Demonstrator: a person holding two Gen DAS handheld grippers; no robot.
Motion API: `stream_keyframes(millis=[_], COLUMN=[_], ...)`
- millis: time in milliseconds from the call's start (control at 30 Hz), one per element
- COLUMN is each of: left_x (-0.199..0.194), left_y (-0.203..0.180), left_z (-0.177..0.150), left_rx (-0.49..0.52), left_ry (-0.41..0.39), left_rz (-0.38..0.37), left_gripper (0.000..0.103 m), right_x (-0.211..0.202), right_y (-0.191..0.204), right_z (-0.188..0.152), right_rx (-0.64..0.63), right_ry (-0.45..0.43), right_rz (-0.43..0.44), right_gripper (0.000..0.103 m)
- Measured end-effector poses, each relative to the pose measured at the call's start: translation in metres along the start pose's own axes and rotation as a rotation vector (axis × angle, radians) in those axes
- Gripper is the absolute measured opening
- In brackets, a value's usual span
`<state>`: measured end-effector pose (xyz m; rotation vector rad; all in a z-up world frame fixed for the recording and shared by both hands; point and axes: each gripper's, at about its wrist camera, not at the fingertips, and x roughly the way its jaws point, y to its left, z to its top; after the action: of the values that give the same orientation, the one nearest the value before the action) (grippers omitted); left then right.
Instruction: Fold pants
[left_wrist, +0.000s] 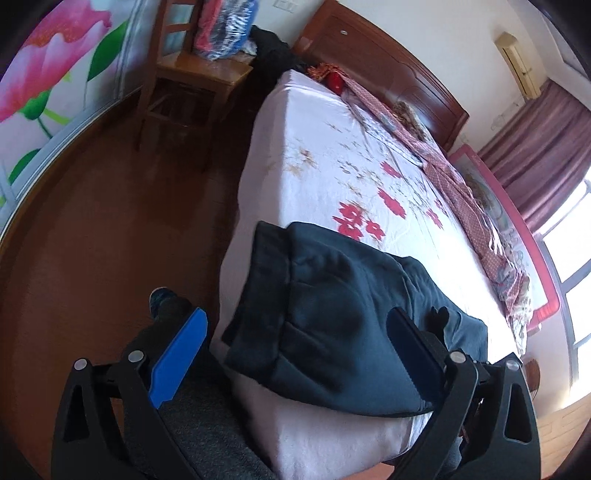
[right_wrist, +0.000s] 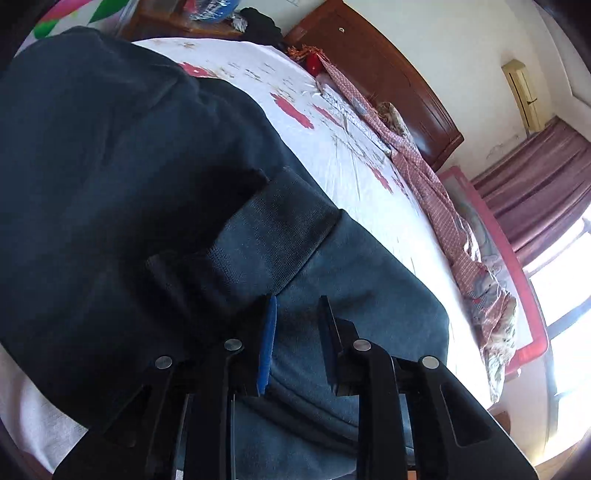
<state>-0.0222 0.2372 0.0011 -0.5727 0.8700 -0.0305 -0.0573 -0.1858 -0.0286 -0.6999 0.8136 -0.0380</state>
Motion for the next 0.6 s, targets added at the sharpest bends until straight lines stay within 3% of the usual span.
stream_keyframes(millis=[67, 200, 333, 367, 533, 600], left_x=[0.003, 0.033, 0.064, 0.069, 0.085, 0.09], left_y=[0.02, 0.042, 0.037, 0.036, 0.042, 0.043], left_z=[-0.003, -0.039, -0.065, -0.068, -0.074, -0.078], left_rx=[-0.099, -0.342, -0.44, -0.467, -0.522, -0.55], left_ry=[0.052, 0.222, 0.282, 0.282, 0.231, 0.216], left_rz=[-0.032, -0.194, -0.239, -0.268, -0.236, -0.268], left_gripper=[0.1, 0.1, 0.1, 0.1, 0.1, 0.1], right_x=[0.002, 0.004, 0.015, 0.015, 0.024, 0.026], right_y=[-0.01, -0.019, -0.022, -0.02, -0.015, -0.012], right_z=[0.006, 0.026, 0.029, 0.03, 0.031, 0.026], right_rx=[0.068, 0.128, 0.15, 0.135, 0.105, 0.099], right_ry=[0.027, 0.065, 0.093, 0.097, 0.112, 0.113], right_rz=[0.044, 0.077, 0.095, 0.089, 0.084, 0.077], right_gripper=[0.024, 0.024, 0.024, 0.024, 0.024, 0.024])
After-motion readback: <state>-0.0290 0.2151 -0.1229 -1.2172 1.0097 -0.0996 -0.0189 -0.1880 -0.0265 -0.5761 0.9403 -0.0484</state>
